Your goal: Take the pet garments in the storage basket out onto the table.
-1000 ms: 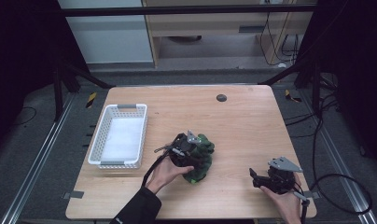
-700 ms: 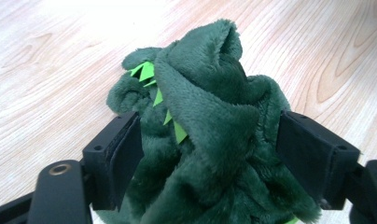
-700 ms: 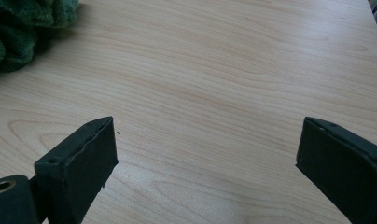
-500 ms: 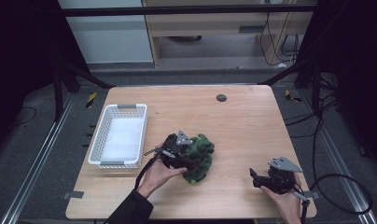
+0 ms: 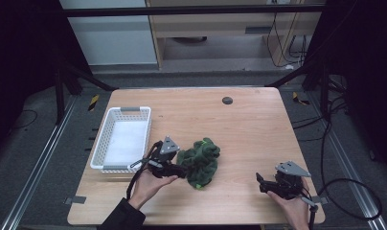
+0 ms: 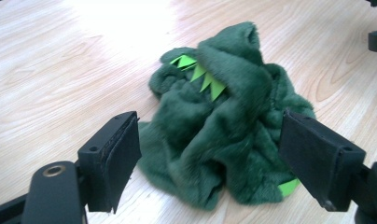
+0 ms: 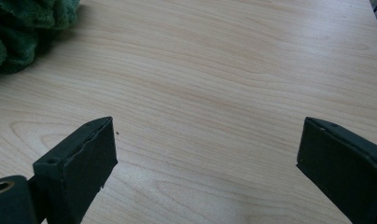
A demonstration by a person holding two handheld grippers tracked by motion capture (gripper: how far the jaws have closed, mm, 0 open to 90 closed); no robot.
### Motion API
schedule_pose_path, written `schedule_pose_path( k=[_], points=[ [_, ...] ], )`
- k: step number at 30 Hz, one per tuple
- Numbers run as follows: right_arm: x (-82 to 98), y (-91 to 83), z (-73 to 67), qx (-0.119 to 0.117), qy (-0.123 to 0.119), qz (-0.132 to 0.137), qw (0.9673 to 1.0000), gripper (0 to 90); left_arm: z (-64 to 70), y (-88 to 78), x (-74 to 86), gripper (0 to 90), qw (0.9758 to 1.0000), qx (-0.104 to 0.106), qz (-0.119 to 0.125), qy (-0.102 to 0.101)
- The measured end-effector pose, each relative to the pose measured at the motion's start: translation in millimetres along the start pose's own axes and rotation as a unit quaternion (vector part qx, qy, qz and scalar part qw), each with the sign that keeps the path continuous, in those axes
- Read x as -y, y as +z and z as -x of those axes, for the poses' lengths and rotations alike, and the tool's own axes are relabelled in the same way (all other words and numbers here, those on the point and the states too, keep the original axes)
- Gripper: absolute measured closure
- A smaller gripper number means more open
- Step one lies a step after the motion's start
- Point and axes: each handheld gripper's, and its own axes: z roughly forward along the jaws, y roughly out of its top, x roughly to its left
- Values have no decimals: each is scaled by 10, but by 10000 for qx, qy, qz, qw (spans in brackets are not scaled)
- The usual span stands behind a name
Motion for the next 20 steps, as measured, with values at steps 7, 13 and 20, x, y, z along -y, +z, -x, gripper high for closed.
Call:
schedule_pose_path(
  k=[7,13,20],
  points=[
    [-6,-7,-17,6,-30,10,10000,45,-88,-163,139,207,9993,-111,230,-262],
    [3,-8,-5,10,-33,24,10000,45,-105,-222,277,229,9990,-209,213,-320],
    [15,-15,-13,-1,-2,-11,10000,45,-179,-306,432,259,9979,-282,226,-533]
  ],
)
